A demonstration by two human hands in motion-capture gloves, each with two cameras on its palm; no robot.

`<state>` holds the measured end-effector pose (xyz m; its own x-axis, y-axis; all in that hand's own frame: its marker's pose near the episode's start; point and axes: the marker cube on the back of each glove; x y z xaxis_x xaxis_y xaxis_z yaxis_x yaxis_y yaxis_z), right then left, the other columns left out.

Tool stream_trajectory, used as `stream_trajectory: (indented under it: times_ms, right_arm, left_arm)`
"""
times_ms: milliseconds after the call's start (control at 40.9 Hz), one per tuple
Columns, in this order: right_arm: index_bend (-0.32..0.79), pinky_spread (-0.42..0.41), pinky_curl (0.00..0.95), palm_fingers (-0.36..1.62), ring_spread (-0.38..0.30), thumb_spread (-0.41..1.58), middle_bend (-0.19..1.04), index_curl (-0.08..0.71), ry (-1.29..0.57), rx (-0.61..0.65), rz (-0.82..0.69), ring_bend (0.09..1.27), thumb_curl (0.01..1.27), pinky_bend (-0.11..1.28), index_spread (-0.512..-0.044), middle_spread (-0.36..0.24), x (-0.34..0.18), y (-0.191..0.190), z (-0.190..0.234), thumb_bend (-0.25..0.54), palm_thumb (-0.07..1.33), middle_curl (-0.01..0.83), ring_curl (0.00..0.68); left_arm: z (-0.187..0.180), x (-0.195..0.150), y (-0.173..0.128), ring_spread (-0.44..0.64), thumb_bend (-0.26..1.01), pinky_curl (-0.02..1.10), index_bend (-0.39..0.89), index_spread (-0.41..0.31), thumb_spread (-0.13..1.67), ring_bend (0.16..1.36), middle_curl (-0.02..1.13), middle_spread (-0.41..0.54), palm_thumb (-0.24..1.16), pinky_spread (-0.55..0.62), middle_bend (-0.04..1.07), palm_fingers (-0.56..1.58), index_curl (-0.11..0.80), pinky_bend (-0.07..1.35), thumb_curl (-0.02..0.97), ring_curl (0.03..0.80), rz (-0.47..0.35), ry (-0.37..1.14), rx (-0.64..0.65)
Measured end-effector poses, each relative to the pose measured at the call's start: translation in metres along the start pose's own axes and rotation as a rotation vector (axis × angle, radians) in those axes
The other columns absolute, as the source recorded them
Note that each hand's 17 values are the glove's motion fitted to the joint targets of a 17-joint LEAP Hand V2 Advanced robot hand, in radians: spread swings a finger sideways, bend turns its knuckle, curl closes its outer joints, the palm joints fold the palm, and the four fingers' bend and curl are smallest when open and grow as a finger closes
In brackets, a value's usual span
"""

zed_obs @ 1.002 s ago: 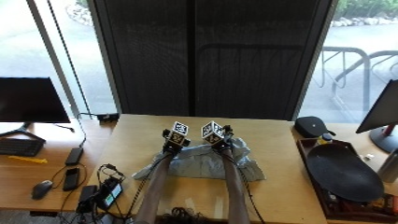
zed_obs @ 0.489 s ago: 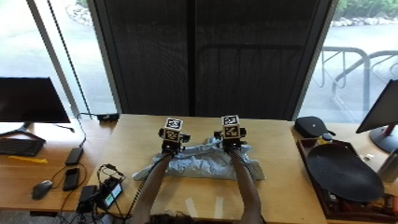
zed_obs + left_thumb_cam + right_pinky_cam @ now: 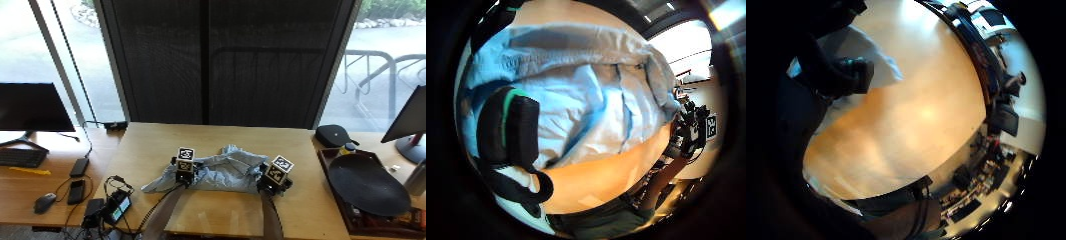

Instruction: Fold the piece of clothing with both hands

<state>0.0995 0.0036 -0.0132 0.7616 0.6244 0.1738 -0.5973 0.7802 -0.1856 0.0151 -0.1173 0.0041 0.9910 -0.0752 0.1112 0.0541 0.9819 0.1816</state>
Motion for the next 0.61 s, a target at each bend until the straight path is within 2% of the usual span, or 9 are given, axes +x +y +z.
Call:
stream_trajectory:
  times_ms: [122,147,195,293,415,464,538,562,611]
  right_arm:
    - [0.04,0.225,0.448,0.29,0.129,1.25,0.14,0.164,0.12,-0.081,0.149,0.55,0.3,0.89,-0.262,0.072,0.021,-0.008,0.009,-0.031,0.43,0.28,0.402]
    - [0.05,0.227,0.448,0.28,0.131,1.25,0.15,0.161,0.127,-0.086,0.165,0.55,0.3,0.9,-0.26,0.073,0.023,-0.012,0.011,-0.028,0.43,0.28,0.404]
    - [0.04,0.226,0.447,0.29,0.134,1.24,0.15,0.15,0.137,-0.105,0.191,0.6,0.3,0.92,-0.255,0.091,0.026,-0.019,0.014,-0.018,0.44,0.277,0.415]
    - [-0.01,0.185,0.435,0.37,0.066,1.22,0.16,0.113,0.197,-0.141,0.255,0.76,0.32,0.93,-0.242,0.109,0.032,-0.026,0.02,-0.002,0.49,0.273,0.44]
    - [-0.04,0.12,0.429,0.44,-0.022,1.21,0.22,0.064,0.301,-0.205,0.365,0.87,0.34,0.95,-0.228,0.109,0.038,-0.029,0.026,0.003,0.55,0.3,0.455]
    - [-0.03,0.102,0.426,0.44,-0.044,1.2,0.23,0.052,0.302,-0.222,0.366,0.89,0.34,0.96,-0.221,0.108,0.038,-0.031,0.029,0.003,0.57,0.306,0.459]
    - [-0.08,0.005,0.42,0.56,-0.104,1.19,0.34,0.01,0.235,-0.208,0.301,0.91,0.36,0.99,-0.211,0.066,0.031,-0.038,0.03,0.013,0.62,0.348,0.458]
    - [-0.07,-0.004,0.417,0.55,-0.108,1.19,0.33,0.003,0.231,-0.205,0.299,0.91,0.36,0.99,-0.21,0.066,0.029,-0.039,0.03,0.01,0.62,0.348,0.456]
    - [-0.06,-0.042,0.416,0.61,-0.141,1.19,0.41,-0.009,0.242,-0.21,0.297,0.91,0.36,0.99,-0.196,0.027,0.026,-0.04,0.029,0.016,0.65,0.377,0.461]
  left_arm:
    - [0.022,0.006,0.018,0.14,-0.02,0.22,0.15,-0.138,1.33,0.37,0.41,-0.066,0.33,0.31,0.16,0.41,0.39,0.32,0.237,0.37,0.025,-0.029,-0.207]
    - [0.026,0.006,0.019,0.15,-0.01,0.23,0.16,-0.137,1.34,0.38,0.41,-0.061,0.34,0.32,0.16,0.41,0.392,0.32,0.238,0.369,0.024,-0.03,-0.229]
    - [0.034,0.006,0.017,0.19,-0.05,0.24,0.14,-0.137,1.36,0.38,0.4,-0.046,0.25,0.34,0.14,0.35,0.386,0.34,0.211,0.364,0.018,-0.029,-0.246]
    - [0.047,0.009,0.016,0.22,-0.05,0.24,0.15,-0.136,1.38,0.42,0.39,-0.025,0.15,0.38,0.15,0.3,0.382,0.32,0.184,0.365,0.021,-0.01,-0.289]
    - [0.056,0.016,0.015,0.25,-0.03,0.24,0.15,-0.139,1.39,0.46,0.38,-0.011,0.07,0.41,0.17,0.27,0.376,0.31,0.167,0.364,0.058,0.022,-0.292]
    - [0.057,0.017,0.015,0.26,-0.03,0.24,0.15,-0.14,1.39,0.47,0.37,-0.008,0.05,0.43,0.17,0.26,0.374,0.3,0.165,0.365,0.053,0.034,-0.285]
    - [0.058,0.016,0.017,0.27,-0.02,0.24,0.15,-0.137,1.39,0.49,0.37,0.003,0.03,0.44,0.17,0.25,0.372,0.3,0.159,0.365,0.034,0.041,-0.294]
    - [0.059,0.016,0.019,0.27,-0.02,0.24,0.15,-0.136,1.39,0.49,0.37,0.005,0.02,0.45,0.17,0.25,0.371,0.3,0.159,0.365,0.031,0.044,-0.3]
    - [0.059,0.016,0.02,0.27,-0.02,0.25,0.15,-0.136,1.39,0.51,0.37,0.008,0.01,0.45,0.17,0.24,0.37,0.31,0.155,0.366,0.03,0.05,-0.307]
